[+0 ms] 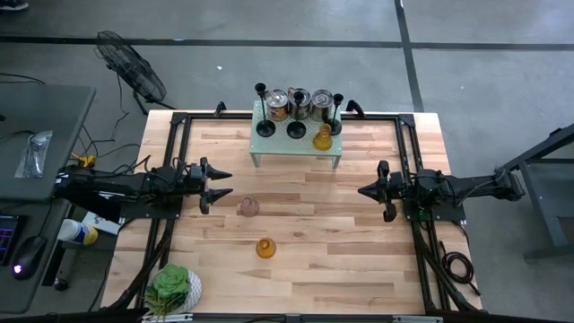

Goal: Pick & Place candle stick holders
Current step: Put the pink candle holder on the shelf

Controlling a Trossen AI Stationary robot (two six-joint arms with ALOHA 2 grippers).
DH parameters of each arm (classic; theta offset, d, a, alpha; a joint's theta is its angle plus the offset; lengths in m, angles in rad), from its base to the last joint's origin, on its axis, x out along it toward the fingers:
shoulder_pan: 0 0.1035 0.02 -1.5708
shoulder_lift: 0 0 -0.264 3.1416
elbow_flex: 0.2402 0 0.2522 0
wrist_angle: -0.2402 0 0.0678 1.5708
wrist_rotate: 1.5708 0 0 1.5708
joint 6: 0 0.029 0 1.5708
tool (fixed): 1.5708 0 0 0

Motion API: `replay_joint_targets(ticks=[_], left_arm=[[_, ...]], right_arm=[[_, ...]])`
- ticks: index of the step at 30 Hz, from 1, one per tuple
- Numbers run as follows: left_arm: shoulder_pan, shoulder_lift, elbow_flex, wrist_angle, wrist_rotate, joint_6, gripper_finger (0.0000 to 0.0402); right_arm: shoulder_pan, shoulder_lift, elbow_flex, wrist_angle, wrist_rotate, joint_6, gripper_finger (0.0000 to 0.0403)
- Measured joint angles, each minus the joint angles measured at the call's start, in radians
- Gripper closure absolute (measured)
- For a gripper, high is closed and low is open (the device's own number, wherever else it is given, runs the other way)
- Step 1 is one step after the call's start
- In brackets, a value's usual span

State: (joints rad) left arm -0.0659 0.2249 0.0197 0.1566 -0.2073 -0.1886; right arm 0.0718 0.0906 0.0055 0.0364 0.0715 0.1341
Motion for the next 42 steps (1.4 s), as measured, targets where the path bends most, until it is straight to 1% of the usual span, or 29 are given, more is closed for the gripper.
replay_joint_targets(ticks=[10, 18, 22, 26, 29, 33, 37, 42], left_arm=[[0.000, 0.000, 0.000, -0.003, 0.063, 0.000, 0.0148], [0.000, 0.002, 0.000, -0.103, 0.094, 0.005, 0.0148], [0.000, 0.002, 0.000, -0.124, 0.108, 0.006, 0.0148], [0.000, 0.002, 0.000, -0.148, 0.117, 0.065, 0.0148], [0.000, 0.002, 0.000, -0.153, 0.150, 0.128, 0.0148], [-0.001, 0.005, 0.000, -0.158, 0.183, 0.140, 0.0148], [-0.002, 0.061, 0.000, -0.161, 0.200, 0.167, 0.0148], [-0.029, 0.173, 0.005, -0.156, 0.134, 0.160, 0.0148]], right_arm=[[0.000, 0.000, 0.000, 0.000, 0.000, 0.000, 0.0399], [0.000, 0.000, 0.000, 0.000, 0.000, 0.000, 0.0399], [0.000, 0.000, 0.000, 0.000, 0.000, 0.000, 0.0399], [0.000, 0.000, 0.000, 0.000, 0.000, 0.000, 0.0399], [0.000, 0.000, 0.000, 0.000, 0.000, 0.000, 0.0399], [0.000, 0.000, 0.000, 0.000, 0.000, 0.000, 0.0399], [0.000, 0.000, 0.000, -0.001, 0.000, 0.000, 0.0399], [0.000, 0.000, 0.000, -0.001, 0.000, 0.000, 0.0399]])
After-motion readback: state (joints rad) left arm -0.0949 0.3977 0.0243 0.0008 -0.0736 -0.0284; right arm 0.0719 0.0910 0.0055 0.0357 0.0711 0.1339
